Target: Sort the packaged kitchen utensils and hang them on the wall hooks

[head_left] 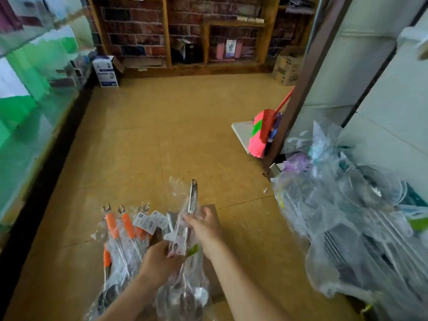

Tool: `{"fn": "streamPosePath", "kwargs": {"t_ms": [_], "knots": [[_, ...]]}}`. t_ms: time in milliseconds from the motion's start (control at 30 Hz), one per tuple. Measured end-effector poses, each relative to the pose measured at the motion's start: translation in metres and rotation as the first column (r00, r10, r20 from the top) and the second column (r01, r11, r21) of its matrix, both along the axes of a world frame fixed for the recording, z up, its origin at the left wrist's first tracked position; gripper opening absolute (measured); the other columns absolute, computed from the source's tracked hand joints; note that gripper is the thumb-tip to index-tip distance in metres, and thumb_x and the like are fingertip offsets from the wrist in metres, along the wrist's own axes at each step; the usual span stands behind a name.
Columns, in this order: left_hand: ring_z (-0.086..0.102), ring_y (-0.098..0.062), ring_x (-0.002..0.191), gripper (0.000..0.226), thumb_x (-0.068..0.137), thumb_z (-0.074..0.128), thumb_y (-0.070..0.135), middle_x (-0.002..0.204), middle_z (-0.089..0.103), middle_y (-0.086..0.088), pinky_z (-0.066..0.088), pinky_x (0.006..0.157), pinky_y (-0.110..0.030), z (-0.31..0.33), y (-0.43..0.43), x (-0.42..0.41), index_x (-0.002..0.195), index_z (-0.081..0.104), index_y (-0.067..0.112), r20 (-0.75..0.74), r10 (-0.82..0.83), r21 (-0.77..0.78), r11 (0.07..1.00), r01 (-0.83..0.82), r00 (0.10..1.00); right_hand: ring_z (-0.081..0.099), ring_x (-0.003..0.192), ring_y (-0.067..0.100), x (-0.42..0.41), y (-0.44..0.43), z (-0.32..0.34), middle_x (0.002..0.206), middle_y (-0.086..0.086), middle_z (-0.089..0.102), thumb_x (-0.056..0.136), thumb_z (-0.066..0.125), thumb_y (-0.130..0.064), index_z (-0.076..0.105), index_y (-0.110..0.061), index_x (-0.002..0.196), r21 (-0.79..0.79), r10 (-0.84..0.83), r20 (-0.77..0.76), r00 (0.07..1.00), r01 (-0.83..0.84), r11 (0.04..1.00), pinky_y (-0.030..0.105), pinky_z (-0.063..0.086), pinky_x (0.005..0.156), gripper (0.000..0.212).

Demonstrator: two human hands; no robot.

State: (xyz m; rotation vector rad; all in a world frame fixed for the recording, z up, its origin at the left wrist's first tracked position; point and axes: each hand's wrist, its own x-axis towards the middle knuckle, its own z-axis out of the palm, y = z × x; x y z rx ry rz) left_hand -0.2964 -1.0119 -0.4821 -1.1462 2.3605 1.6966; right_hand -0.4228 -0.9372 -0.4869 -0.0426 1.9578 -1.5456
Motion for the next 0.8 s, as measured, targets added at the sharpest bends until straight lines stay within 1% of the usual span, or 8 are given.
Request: {"fn": "streamPosePath", "kwargs": {"t_ms": [133,233,300,433,533,633,700,800], "knots": [[0.057,-0.010,0.053,0.019,0.085,0.070,-0.001,0.052,0.059,0.003,0.050,0.063,-0.037,0.096,0.041,0.002,0.073,0.057,0.007,-0.061,-0.106,0.177,0.977,0.115,0.993,0.070,0.080,0.003,0.000,0.060,0.097,0.099,-0.008,0.072,0.087,0.075,-0.020,0.060,-0.012,0.118,-0.183,-0.037,0.065,0.997,0.049,0.982,0.017,0.054,0.064,0.036],[0.059,-0.007,0.056,0.014,0.086,0.068,-0.001,0.059,0.065,0.002,0.046,0.057,-0.021,0.169,0.081,0.000,0.078,0.063,0.009,-0.084,-0.226,0.238,0.941,0.240,0.970,0.071,0.088,0.012,0.004,0.121,0.174,0.103,0.003,0.074,0.087,0.075,-0.023,0.068,-0.015,0.101,-0.251,-0.047,0.041,0.998,0.056,0.966,0.022,0.056,0.068,0.018],[0.061,-0.014,0.061,0.013,0.082,0.076,0.012,0.063,0.067,-0.005,0.044,0.061,-0.026,0.206,0.106,-0.004,0.072,0.067,0.010,-0.087,-0.308,0.241,0.917,0.320,0.948,0.069,0.084,0.012,0.011,0.164,0.223,0.093,0.002,0.073,0.088,0.073,-0.023,0.068,-0.014,0.090,-0.236,-0.107,0.009,0.994,0.106,0.966,0.018,0.052,0.064,0.010],[0.057,-0.009,0.056,0.023,0.072,0.084,0.032,0.059,0.065,-0.002,0.041,0.055,-0.021,0.254,0.181,-0.032,0.066,0.068,0.016,0.021,-0.555,0.127,0.827,0.548,0.832,0.064,0.079,0.012,0.027,0.263,0.292,0.085,-0.001,0.065,0.083,0.076,-0.025,0.064,-0.008,0.089,-0.154,-0.346,-0.027,0.938,0.338,0.928,0.027,0.051,0.068,0.022],[0.069,-0.019,0.083,0.030,0.066,0.089,0.030,0.074,0.073,0.004,0.047,0.066,-0.015,0.298,0.261,-0.060,0.087,0.071,0.021,0.069,-0.725,0.151,0.687,0.711,0.685,0.064,0.081,0.008,0.035,0.344,0.331,0.089,-0.001,0.062,0.083,0.075,-0.019,0.062,-0.016,0.087,-0.162,-0.506,0.014,0.863,0.501,0.850,0.027,0.053,0.074,0.015],[0.064,-0.019,0.077,0.044,0.068,0.088,0.030,0.082,0.073,-0.002,0.047,0.068,-0.026,0.344,0.342,-0.073,0.105,0.065,0.022,0.027,-0.792,0.220,0.600,0.769,0.611,0.063,0.078,0.009,0.051,0.421,0.369,0.079,-0.004,0.065,0.083,0.075,-0.014,0.064,-0.017,0.082,-0.136,-0.644,0.011,0.765,0.639,0.757,0.026,0.051,0.073,0.011],[0.064,-0.012,0.062,0.033,0.071,0.083,0.043,0.067,0.071,-0.004,0.051,0.065,-0.032,0.370,0.388,-0.071,0.088,0.071,0.017,-0.034,-0.830,0.179,0.543,0.821,0.556,0.065,0.079,0.013,0.064,0.463,0.392,0.079,-0.001,0.068,0.081,0.077,-0.017,0.067,-0.011,0.086,-0.115,-0.719,-0.044,0.694,0.711,0.694,0.031,0.052,0.076,0.013],[0.062,-0.012,0.050,0.030,0.082,0.077,0.024,0.049,0.063,-0.001,0.049,0.051,-0.019,0.405,0.440,-0.064,0.060,0.065,0.010,-0.078,-0.855,0.202,0.491,0.848,0.513,0.068,0.086,0.019,0.081,0.509,0.428,0.088,0.007,0.071,0.080,0.077,-0.020,0.070,-0.010,0.095,-0.098,-0.768,-0.129,0.628,0.762,0.640,0.038,0.053,0.085,0.019]]}}
